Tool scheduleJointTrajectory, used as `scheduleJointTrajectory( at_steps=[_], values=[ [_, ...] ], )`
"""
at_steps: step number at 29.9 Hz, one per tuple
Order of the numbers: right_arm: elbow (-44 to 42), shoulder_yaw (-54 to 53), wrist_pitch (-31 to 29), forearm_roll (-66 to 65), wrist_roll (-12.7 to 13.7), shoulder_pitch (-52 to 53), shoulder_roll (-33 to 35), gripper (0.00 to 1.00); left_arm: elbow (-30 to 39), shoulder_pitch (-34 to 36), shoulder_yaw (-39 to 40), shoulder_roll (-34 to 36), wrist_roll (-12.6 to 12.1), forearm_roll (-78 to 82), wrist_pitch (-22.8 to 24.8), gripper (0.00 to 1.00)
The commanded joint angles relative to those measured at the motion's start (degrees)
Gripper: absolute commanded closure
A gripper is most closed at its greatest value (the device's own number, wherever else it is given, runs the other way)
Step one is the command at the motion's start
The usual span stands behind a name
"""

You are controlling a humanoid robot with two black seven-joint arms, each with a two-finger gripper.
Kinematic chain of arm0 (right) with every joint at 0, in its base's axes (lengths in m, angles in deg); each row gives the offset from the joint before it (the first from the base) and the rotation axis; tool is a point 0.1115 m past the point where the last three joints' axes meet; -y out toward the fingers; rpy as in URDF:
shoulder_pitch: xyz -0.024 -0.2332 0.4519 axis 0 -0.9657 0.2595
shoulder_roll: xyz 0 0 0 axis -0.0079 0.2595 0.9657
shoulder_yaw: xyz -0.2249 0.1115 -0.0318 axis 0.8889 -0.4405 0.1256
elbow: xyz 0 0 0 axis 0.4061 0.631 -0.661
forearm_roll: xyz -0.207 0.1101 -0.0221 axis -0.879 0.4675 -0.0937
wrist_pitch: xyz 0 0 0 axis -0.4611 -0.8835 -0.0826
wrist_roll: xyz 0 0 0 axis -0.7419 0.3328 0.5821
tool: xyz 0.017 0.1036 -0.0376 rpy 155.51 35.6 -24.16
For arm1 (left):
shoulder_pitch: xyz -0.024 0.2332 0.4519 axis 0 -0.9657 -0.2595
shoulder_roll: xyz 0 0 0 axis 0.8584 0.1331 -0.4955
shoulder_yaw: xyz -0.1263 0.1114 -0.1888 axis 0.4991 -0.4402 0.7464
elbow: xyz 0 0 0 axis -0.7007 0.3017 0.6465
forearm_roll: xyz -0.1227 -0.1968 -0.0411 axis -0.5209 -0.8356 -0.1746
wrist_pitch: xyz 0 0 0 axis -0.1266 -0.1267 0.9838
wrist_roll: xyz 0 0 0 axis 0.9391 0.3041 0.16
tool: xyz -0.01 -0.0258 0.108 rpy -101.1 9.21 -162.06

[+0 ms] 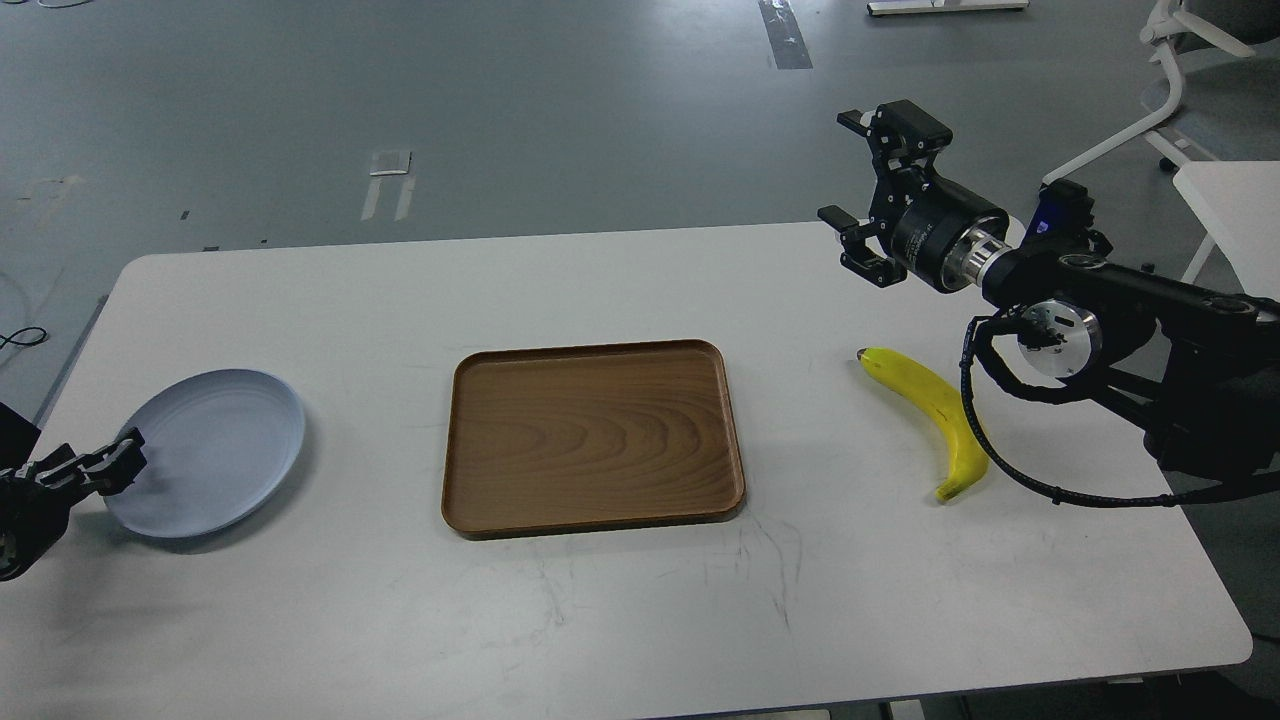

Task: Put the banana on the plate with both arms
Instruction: 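Lower the left gripper and grasp the plate's rim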

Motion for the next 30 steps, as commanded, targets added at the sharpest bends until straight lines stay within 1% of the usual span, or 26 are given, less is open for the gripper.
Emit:
scheduleJointTrajectory(
  at_steps=[1, 2, 4, 6, 8, 10, 25, 28, 30],
  values=[
    [0.0, 0.2, 0.8, 0.0, 0.0, 0.1, 0.0, 0.0, 0.0, -0.7, 0.0, -0.1, 0.0, 0.1, 0.3, 0.49],
    [0.0, 0.2, 0.8, 0.0, 0.0, 0.1, 0.0, 0.0, 0.0, -0.9, 0.0, -0.1, 0.0, 0.1, 0.3, 0.52],
    [-0.1, 0.2, 0.8, 0.0, 0.0, 0.1, 0.0, 0.0, 0.0, -1.1, -0.4, -0.5, 0.0, 0.0, 0.3, 0.65],
    [-0.2, 0.2, 0.8, 0.0, 0.0, 0.1, 0.0, 0.0, -0.1, -1.1, -0.4, -0.7, 0.0, -0.1, 0.3, 0.73],
    [-0.2, 0.2, 0.9, 0.0, 0.0, 0.2, -0.2, 0.0, -0.2, -1.1, -0.4, -0.7, 0.0, -0.2, 0.3, 0.84],
    [-0.3, 0.2, 0.9, 0.0, 0.0, 0.2, -0.3, 0.0, -0.3, -1.0, -0.4, -0.6, 0.0, -0.3, 0.2, 1.0],
    [-0.2, 0.1, 2.4, 0.0, 0.0, 0.5, -0.5, 0.0, 0.0, 0.0, -0.3, -0.3, 0.0, -0.3, 0.4, 1.0],
    [-0.3, 0.1, 2.4, 0.0, 0.0, 0.3, -0.6, 0.0, 0.1, 0.7, 0.6, 1.0, 0.0, -0.9, 1.8, 1.0],
    [-0.3, 0.1, 2.4, 0.0, 0.0, 0.2, -0.6, 0.0, 0.4, 2.4, 0.3, 2.3, 0.0, -4.5, 3.6, 1.0]
  ],
)
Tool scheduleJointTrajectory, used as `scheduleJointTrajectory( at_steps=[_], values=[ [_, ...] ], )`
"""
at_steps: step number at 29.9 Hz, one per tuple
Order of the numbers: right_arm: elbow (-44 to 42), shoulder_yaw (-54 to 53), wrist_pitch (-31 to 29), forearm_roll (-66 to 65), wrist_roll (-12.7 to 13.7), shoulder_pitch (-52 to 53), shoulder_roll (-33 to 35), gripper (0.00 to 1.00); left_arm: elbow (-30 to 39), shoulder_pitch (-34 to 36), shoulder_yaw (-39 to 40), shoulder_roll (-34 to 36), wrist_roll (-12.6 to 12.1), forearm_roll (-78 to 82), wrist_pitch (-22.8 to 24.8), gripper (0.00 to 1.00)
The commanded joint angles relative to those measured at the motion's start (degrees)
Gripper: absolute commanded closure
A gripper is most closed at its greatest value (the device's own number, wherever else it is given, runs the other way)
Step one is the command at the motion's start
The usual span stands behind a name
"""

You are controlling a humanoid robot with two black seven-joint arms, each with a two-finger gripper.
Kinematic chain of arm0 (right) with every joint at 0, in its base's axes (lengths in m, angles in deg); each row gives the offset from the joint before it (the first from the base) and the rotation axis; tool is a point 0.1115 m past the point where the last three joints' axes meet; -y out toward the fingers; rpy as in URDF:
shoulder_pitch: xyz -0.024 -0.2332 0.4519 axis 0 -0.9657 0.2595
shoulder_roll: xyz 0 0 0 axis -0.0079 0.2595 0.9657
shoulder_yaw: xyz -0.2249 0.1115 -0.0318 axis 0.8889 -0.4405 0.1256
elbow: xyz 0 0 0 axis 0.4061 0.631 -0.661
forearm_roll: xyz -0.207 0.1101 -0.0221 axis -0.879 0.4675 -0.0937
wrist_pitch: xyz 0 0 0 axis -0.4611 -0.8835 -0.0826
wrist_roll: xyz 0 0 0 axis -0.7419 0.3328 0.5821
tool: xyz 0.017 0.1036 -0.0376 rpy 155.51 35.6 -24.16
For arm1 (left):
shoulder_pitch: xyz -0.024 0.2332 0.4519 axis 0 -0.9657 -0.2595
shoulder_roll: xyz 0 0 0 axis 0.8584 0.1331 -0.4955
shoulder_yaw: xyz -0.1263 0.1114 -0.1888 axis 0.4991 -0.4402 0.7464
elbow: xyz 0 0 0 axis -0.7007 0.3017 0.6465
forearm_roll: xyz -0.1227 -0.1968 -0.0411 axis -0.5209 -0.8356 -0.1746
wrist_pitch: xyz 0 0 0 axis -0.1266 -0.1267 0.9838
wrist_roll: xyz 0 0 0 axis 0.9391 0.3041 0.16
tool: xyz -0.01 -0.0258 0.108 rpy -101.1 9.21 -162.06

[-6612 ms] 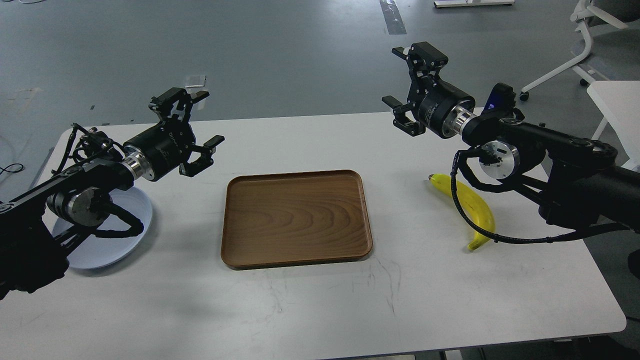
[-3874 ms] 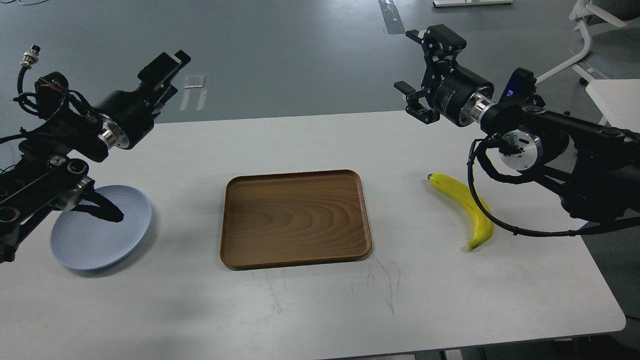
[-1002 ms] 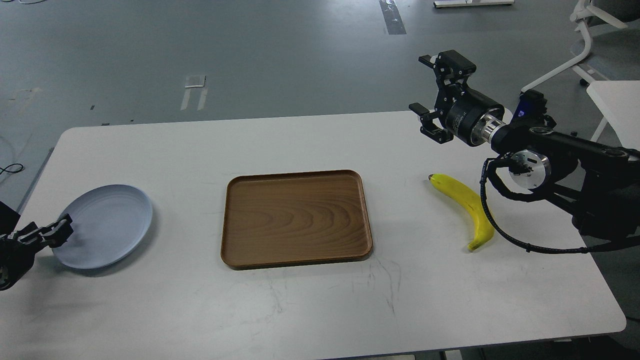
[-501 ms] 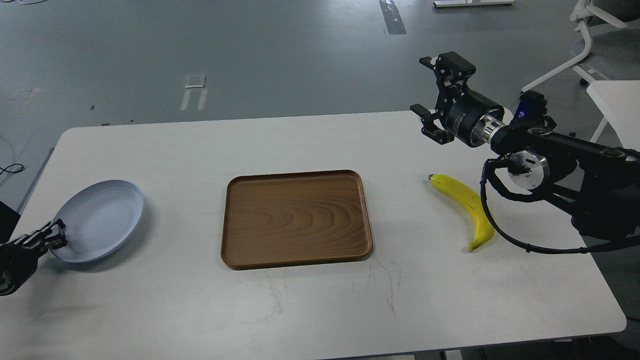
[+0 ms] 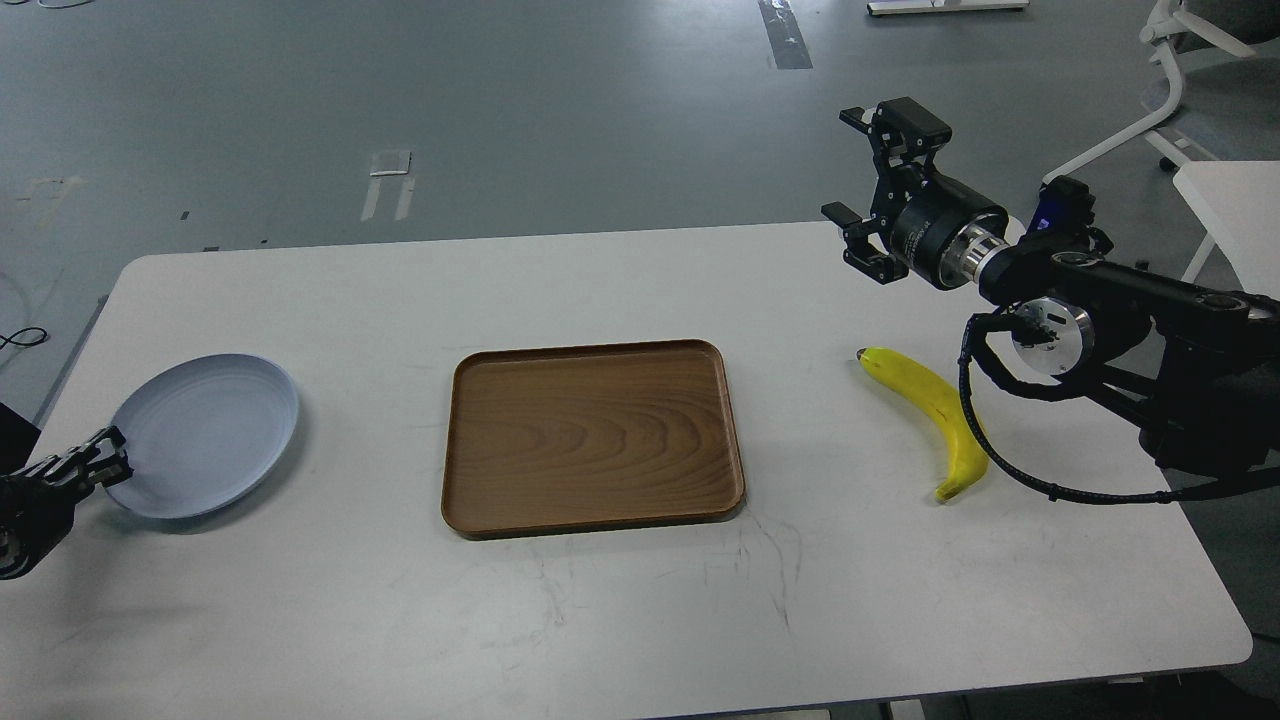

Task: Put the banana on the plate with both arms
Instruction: 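Lower the left gripper and grasp the plate's rim, then lift the plate with the left gripper and carry it over the tray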

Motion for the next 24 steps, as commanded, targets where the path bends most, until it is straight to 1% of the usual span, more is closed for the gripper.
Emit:
scheduleJointTrajectory(
  at_steps=[1, 4, 9, 12, 13, 15, 16, 18, 20, 21, 22, 23, 24],
  values=[
    [0.0, 0.0, 0.1, 0.0, 0.0, -0.2, 0.0, 0.0, 0.3, 1.8, -0.1, 1.7, 0.0, -4.5, 2.0, 1.0],
    [0.0, 0.0, 0.1, 0.0, 0.0, 0.0, 0.0, 0.0, 0.4, 2.3, 0.1, 2.4, 0.0, -5.7, 1.9, 1.0],
    [0.0, 0.0, 0.1, 0.0, 0.0, 0.2, 0.0, 0.0, 3.8, 7.8, 0.2, 5.3, 0.0, -6.2, 2.1, 1.0],
    [0.0, 0.0, 0.1, 0.0, 0.0, 0.0, -0.1, 0.0, 9.3, 11.7, 0.3, 8.0, 0.0, -6.5, 3.2, 1.0],
    [0.0, 0.0, 0.1, 0.0, 0.0, 0.0, -0.2, 0.0, 11.7, 13.2, 0.5, 8.8, 0.0, -7.4, 4.7, 1.0],
    [0.0, 0.0, 0.1, 0.0, 0.0, 0.0, -0.2, 0.0, 14.2, 14.1, 0.5, 9.3, 0.0, -8.6, 6.3, 1.0],
    [-0.1, 0.0, 0.1, 0.0, 0.0, -0.1, -0.2, 0.0, 16.7, 14.3, 0.6, 9.5, 0.0, -9.2, 6.8, 1.0],
    [-0.1, 0.1, 0.1, 0.0, 0.0, -0.2, -0.2, 0.0, 21.1, 15.0, 0.6, 10.3, 0.0, -9.1, 6.5, 1.0],
    [-0.1, 0.1, 0.1, 0.0, 0.0, -0.3, -0.1, 0.0, 27.5, 17.3, 0.6, 11.6, 0.0, -8.3, 5.7, 1.0],
    [-0.1, 0.1, 0.1, 0.0, 0.0, -0.3, -0.1, 0.0, 27.5, 17.3, 0.6, 11.6, 0.0, -8.3, 5.7, 1.0],
    [0.0, 0.1, 0.1, 0.0, 0.0, -0.3, -0.1, 0.0, 30.3, 18.0, 0.5, 11.7, 0.0, -6.9, 4.9, 1.0],
    [0.0, 0.1, 0.1, 0.0, 0.0, -0.3, -0.1, 0.0, 31.5, 18.1, 0.3, 11.6, 0.0, -5.5, 4.3, 1.0],
    [0.0, 0.1, 0.1, 0.0, 0.0, -0.3, -0.1, 0.0, 33.1, 18.2, 0.2, 11.2, 0.0, -0.9, 2.6, 1.0]
  ],
)
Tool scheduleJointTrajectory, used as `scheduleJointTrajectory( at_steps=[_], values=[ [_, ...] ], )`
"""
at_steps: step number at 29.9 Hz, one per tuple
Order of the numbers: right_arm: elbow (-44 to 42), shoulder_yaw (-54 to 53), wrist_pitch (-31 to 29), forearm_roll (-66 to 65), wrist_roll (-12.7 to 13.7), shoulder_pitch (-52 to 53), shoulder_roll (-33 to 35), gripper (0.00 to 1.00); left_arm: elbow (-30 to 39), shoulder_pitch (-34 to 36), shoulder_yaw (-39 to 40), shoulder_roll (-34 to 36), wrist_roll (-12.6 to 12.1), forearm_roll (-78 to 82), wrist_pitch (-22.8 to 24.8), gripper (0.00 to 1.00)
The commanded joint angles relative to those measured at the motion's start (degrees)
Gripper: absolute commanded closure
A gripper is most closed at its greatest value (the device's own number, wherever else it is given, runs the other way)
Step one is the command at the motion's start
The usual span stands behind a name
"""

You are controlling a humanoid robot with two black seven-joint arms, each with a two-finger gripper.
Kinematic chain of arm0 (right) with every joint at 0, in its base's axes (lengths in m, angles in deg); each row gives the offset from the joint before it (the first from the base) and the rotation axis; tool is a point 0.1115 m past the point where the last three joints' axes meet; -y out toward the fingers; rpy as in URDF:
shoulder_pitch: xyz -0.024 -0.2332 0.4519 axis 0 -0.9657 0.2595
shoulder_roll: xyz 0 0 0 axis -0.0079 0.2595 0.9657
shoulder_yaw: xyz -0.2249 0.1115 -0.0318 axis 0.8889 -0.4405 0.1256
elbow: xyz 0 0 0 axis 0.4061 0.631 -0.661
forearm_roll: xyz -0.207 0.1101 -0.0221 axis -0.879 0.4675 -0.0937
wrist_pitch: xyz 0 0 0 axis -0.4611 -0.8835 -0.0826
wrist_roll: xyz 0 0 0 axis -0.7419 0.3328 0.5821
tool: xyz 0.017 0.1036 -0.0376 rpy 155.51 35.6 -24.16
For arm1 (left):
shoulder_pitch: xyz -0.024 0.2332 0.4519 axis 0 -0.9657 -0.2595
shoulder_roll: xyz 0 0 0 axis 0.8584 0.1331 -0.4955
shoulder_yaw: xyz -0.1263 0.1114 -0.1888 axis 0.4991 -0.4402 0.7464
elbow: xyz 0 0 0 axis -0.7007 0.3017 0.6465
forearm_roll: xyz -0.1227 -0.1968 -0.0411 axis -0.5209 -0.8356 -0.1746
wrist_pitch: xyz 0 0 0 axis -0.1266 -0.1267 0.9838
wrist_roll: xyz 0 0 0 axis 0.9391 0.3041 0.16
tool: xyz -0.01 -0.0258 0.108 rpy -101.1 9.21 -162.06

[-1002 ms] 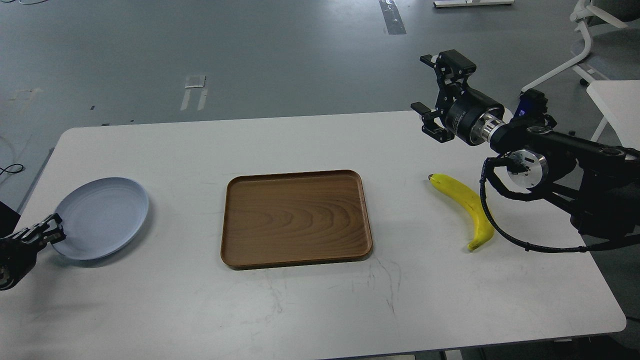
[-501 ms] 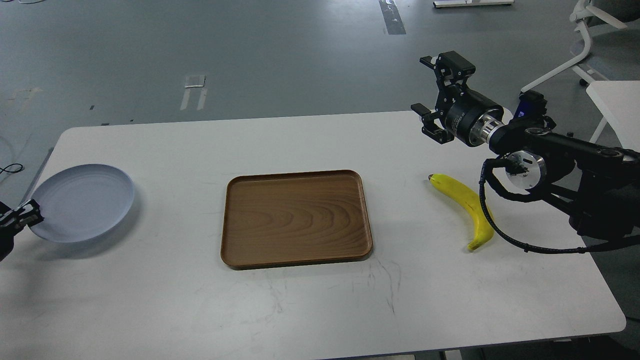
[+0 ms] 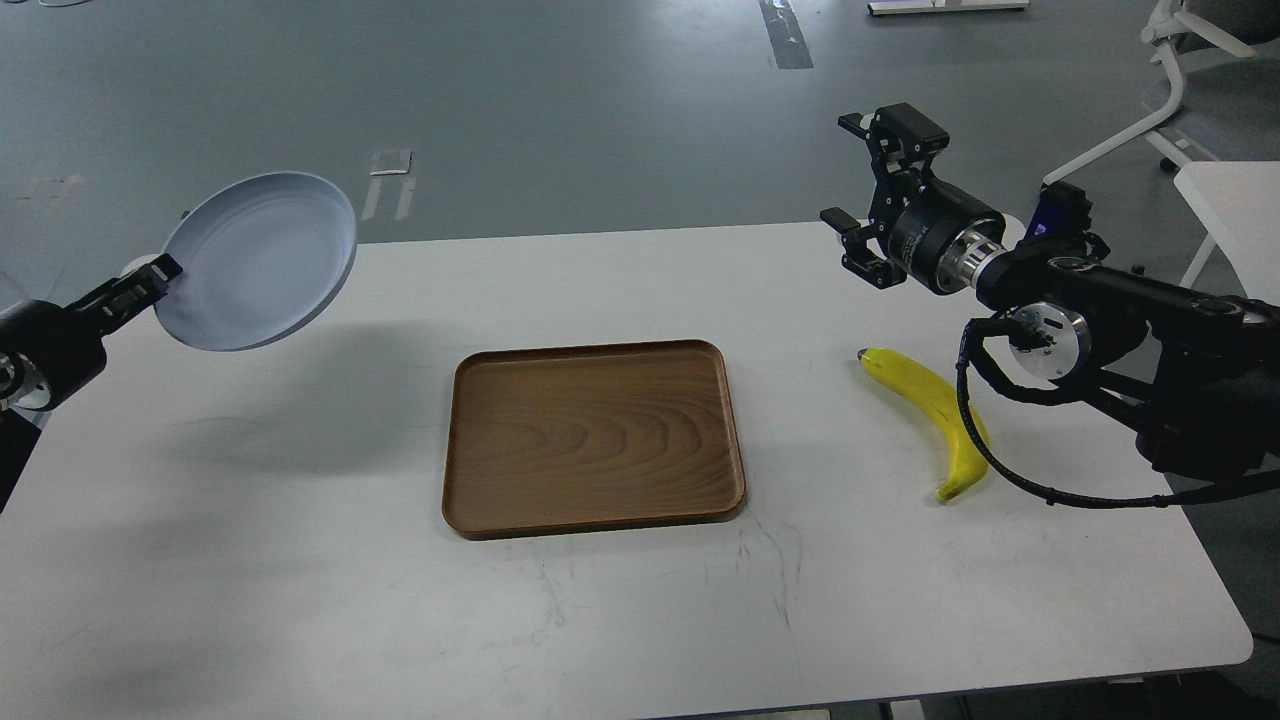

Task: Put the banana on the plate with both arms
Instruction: 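Lift the plate with the left gripper and carry it over the tray, then lower the plate flat onto the wooden tray and release it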

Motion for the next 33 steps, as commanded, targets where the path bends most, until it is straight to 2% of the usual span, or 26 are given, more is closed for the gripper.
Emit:
scheduleJointTrajectory(
  at_steps=[1, 6, 20, 25, 33],
  values=[
    [0.1, 0.0, 0.0, 0.0, 0.0, -0.1, 0.0, 0.0, 5.5, 0.6, -0.4, -0.9, 0.0, 12.2, -4.8, 1.0],
    [0.1, -0.1, 0.0, 0.0, 0.0, 0.0, 0.1, 0.0, 8.2, 0.4, -0.5, -4.5, 0.0, 25.1, -6.7, 1.0],
    [0.2, -0.2, -0.1, 0.0, 0.0, 0.1, 0.8, 0.0, 7.1, 0.1, -1.6, -15.7, 0.0, 26.5, -6.8, 1.0],
    [0.2, -0.2, -0.1, 0.0, 0.0, 0.1, 1.1, 0.0, 4.9, -0.1, -2.4, -18.4, 0.0, 26.4, -6.7, 1.0],
    [0.1, -0.2, -0.2, 0.0, 0.0, 0.0, 1.2, 0.0, -2.7, -0.3, -2.6, -25.2, 0.0, 26.2, -6.0, 1.0]
  ],
)
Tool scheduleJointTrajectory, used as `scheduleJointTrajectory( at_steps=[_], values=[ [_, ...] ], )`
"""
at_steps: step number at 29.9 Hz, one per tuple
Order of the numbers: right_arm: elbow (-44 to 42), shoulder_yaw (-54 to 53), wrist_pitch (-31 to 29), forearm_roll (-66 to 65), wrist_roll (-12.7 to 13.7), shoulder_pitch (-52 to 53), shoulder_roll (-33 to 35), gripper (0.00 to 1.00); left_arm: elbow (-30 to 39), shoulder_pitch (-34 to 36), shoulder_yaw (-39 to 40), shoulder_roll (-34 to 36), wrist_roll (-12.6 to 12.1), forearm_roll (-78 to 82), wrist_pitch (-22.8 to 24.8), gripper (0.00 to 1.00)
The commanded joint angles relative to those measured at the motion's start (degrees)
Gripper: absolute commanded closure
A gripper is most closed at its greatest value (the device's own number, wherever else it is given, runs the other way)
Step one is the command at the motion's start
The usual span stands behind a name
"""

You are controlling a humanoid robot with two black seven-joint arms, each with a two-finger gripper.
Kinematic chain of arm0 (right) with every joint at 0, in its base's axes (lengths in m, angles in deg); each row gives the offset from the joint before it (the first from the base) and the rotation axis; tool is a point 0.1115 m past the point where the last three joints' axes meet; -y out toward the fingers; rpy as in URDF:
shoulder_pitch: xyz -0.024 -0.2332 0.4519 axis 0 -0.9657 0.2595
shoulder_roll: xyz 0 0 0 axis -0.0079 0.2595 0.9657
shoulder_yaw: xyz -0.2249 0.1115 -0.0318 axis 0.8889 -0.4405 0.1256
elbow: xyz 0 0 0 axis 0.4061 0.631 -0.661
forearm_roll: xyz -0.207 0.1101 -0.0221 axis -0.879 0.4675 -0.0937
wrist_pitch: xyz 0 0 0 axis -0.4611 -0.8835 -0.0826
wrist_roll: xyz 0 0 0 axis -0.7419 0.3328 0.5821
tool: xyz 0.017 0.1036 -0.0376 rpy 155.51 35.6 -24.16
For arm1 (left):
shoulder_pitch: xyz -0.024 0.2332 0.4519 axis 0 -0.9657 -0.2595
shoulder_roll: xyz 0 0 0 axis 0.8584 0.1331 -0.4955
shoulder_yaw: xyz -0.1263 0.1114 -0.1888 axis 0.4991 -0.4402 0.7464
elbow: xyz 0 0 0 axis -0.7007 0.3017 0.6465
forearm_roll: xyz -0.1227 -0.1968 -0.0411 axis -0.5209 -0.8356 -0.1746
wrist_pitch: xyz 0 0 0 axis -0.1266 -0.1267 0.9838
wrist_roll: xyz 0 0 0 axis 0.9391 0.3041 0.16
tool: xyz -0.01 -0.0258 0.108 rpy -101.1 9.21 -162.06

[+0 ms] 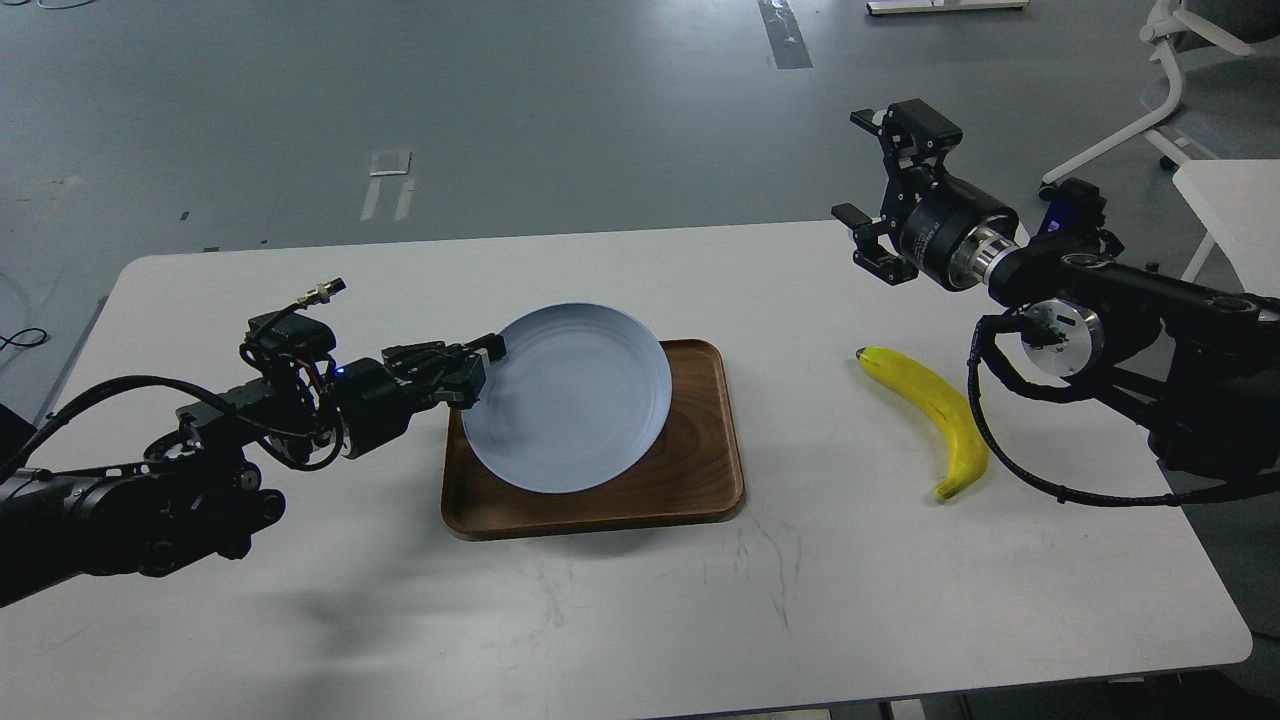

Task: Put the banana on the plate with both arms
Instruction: 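Lower the plate flat onto the wooden tray and release it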

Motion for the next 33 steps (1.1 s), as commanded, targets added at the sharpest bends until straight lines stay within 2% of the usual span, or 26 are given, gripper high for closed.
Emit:
scheduleJointTrajectory(
  at_steps=[1, 17, 20, 24, 26, 28, 31, 33],
  values=[
    [0.0, 0.0, 0.0, 0.0, 0.0, 0.0, 0.1, 0.0, -3.5, 0.0, -0.1, -2.3, 0.0, -0.2, 0.3, 1.0],
    [-0.1, 0.0, 0.0, 0.0, 0.0, 0.0, 0.2, 0.0, -5.8, 0.3, -2.4, -4.7, 0.0, -0.9, 0.3, 1.0],
    [-0.1, 0.0, 0.0, 0.0, 0.0, 0.0, 0.2, 0.0, -5.7, 0.5, -2.3, -4.9, 0.0, -0.9, 0.3, 0.95],
    [-0.1, 0.0, 0.0, 0.0, 0.0, 0.0, 0.2, 0.0, -5.5, 0.8, -2.3, -6.9, 0.0, -1.0, 0.3, 0.86],
    [-0.1, 0.0, 0.0, 0.0, 0.0, 0.0, 0.2, 0.0, -5.3, 0.9, -2.3, -7.3, 0.0, -1.0, 0.3, 0.73],
    [-0.2, -0.1, 0.0, 0.0, 0.0, -0.1, 0.2, 0.0, -5.0, 1.0, -2.3, -7.4, 0.0, -1.0, 0.3, 0.42],
    [-0.3, -0.1, 0.0, 0.0, 0.1, -0.1, 0.2, 0.0, -4.9, 1.1, -2.3, -7.4, 0.0, -1.1, 0.4, 0.35],
    [-0.3, -0.3, -0.1, 0.0, 0.1, -0.1, 0.5, 0.0, -4.9, 1.1, -1.9, -7.4, 0.0, -1.1, 0.4, 0.26]
  ],
)
